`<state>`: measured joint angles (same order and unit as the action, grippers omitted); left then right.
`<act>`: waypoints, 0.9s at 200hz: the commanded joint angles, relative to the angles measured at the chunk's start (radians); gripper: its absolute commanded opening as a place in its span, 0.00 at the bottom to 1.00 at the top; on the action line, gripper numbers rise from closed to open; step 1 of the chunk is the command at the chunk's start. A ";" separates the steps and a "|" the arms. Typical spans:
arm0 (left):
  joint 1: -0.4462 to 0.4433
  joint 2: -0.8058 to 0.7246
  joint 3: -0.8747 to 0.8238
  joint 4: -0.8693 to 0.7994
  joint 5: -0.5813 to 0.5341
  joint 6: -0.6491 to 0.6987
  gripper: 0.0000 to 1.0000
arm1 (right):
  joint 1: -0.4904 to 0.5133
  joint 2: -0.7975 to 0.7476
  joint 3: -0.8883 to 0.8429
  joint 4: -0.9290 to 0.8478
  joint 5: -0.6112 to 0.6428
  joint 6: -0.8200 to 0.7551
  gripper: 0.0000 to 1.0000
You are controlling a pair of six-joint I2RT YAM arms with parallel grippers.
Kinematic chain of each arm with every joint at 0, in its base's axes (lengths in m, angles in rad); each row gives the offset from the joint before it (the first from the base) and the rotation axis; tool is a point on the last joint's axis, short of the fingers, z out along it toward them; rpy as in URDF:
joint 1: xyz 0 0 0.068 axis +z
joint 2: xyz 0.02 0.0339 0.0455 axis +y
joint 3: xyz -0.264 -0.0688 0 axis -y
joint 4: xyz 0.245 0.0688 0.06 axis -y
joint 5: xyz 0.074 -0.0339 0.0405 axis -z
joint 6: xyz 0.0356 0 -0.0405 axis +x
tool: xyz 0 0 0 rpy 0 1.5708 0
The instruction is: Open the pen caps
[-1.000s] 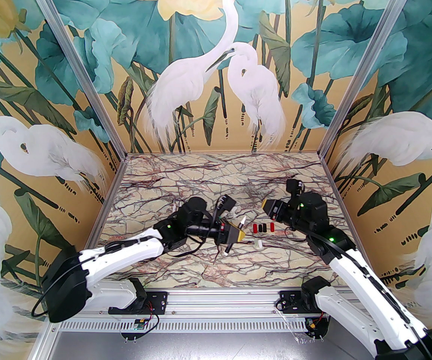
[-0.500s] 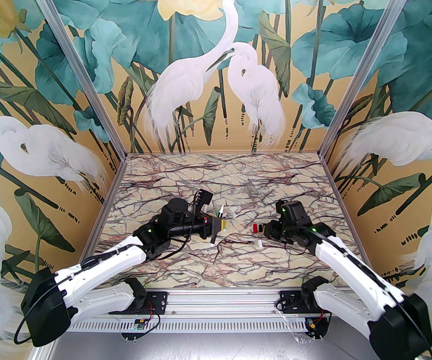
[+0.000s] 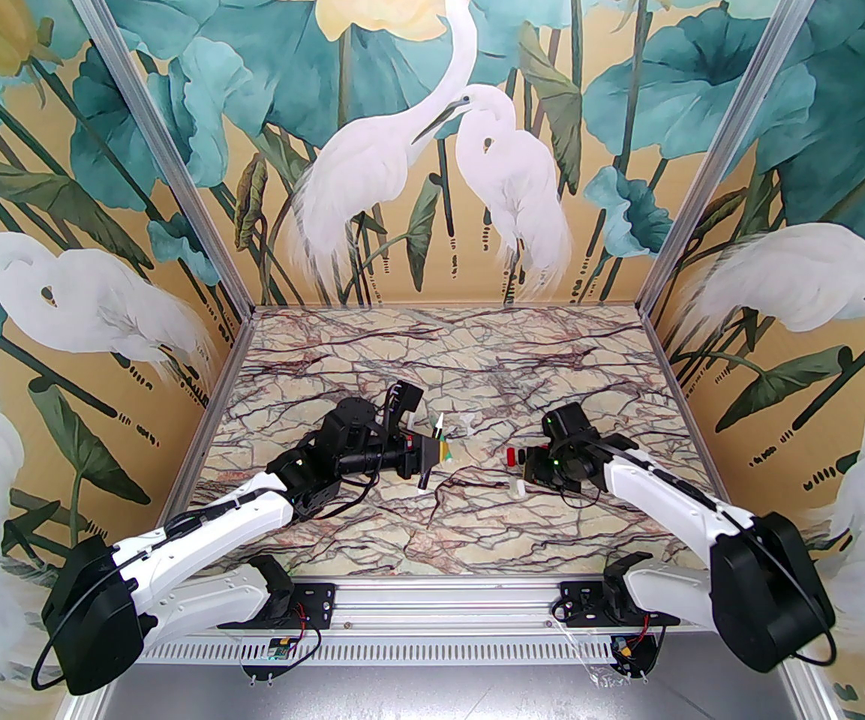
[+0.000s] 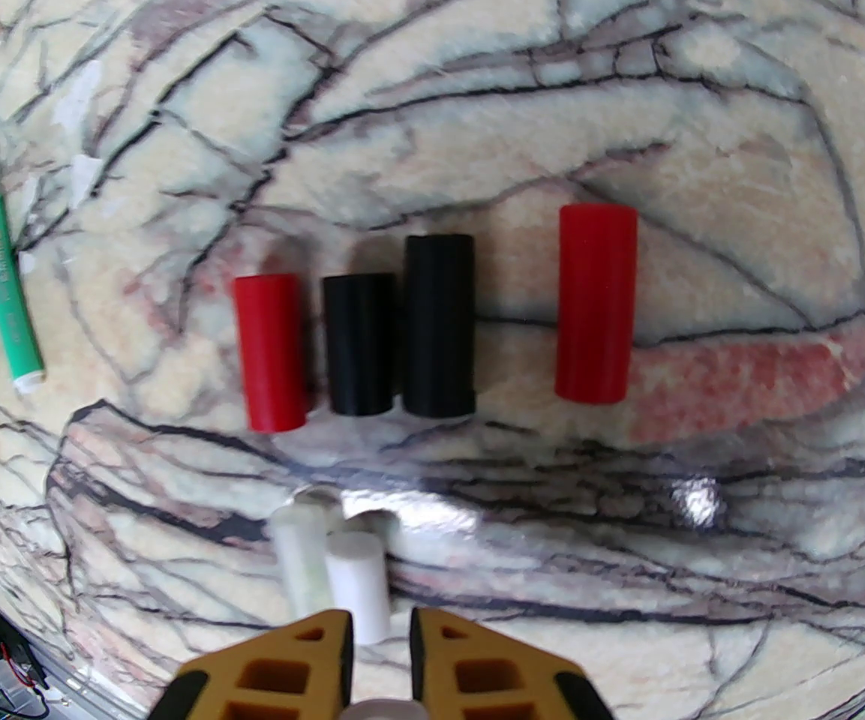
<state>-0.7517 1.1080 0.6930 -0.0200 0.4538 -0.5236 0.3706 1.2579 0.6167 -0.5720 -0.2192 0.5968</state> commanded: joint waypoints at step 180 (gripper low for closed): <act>0.004 0.117 0.043 0.036 0.092 -0.012 0.05 | -0.004 0.137 0.005 0.042 0.030 -0.048 0.21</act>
<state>-0.7517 1.2118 0.7044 -0.0013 0.5156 -0.5308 0.3706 1.3819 0.6170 -0.5262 -0.2054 0.5705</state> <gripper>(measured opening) 0.185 0.207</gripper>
